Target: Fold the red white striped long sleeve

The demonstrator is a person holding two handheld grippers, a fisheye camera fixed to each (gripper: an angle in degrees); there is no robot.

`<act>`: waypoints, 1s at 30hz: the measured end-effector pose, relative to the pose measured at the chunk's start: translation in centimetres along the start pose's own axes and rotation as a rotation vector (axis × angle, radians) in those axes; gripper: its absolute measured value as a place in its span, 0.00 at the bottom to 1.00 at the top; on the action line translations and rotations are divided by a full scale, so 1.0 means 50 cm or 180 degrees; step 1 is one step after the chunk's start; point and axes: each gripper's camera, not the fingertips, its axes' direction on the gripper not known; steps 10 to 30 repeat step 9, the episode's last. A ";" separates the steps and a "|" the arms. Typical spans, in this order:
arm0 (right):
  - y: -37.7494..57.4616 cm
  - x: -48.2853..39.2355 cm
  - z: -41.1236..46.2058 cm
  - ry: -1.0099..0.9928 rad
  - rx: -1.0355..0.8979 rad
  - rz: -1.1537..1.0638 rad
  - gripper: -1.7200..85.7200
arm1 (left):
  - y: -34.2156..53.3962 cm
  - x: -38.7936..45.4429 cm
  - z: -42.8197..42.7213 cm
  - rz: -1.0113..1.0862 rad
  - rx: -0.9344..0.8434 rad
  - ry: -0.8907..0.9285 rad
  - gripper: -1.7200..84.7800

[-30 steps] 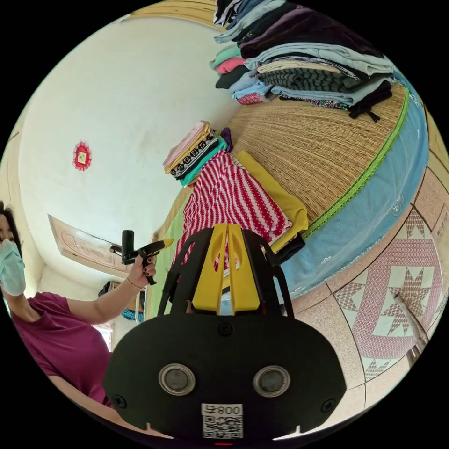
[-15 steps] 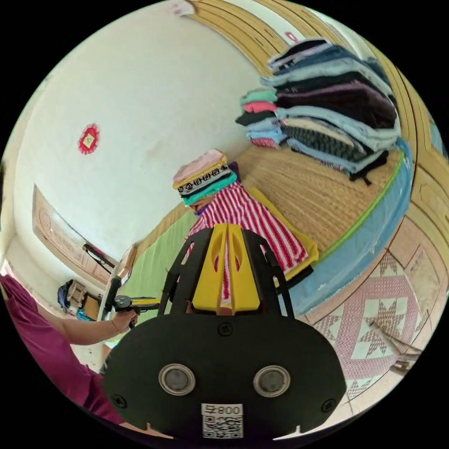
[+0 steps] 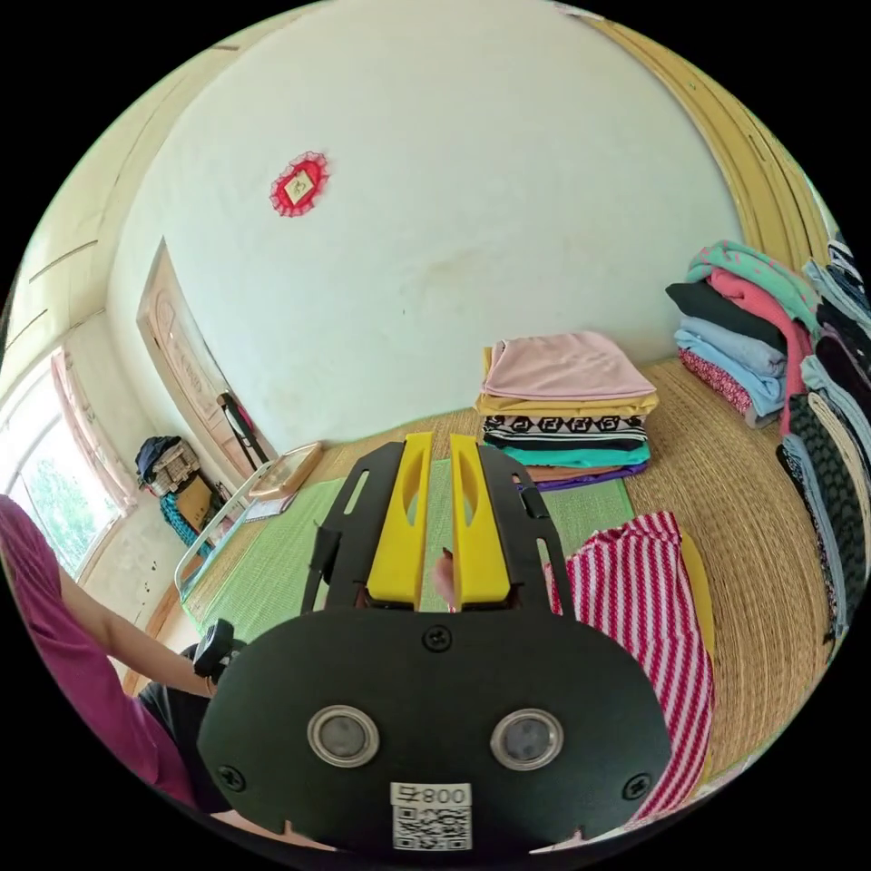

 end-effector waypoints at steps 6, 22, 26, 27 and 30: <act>-0.198 0.050 0.198 0.0233 -0.0289 0.0140 0.11 | 0.070 -0.022 -0.032 -0.0026 0.0183 0.0069 0.03; -0.281 0.060 0.260 0.0365 -0.0345 0.0099 0.11 | 0.105 -0.035 -0.048 -0.0005 0.0282 0.0094 0.03; -0.281 0.060 0.260 0.0365 -0.0345 0.0099 0.11 | 0.105 -0.035 -0.048 -0.0005 0.0282 0.0094 0.03; -0.281 0.060 0.260 0.0365 -0.0345 0.0099 0.11 | 0.105 -0.035 -0.048 -0.0005 0.0282 0.0094 0.03; -0.281 0.060 0.260 0.0365 -0.0345 0.0099 0.11 | 0.105 -0.035 -0.048 -0.0005 0.0282 0.0094 0.03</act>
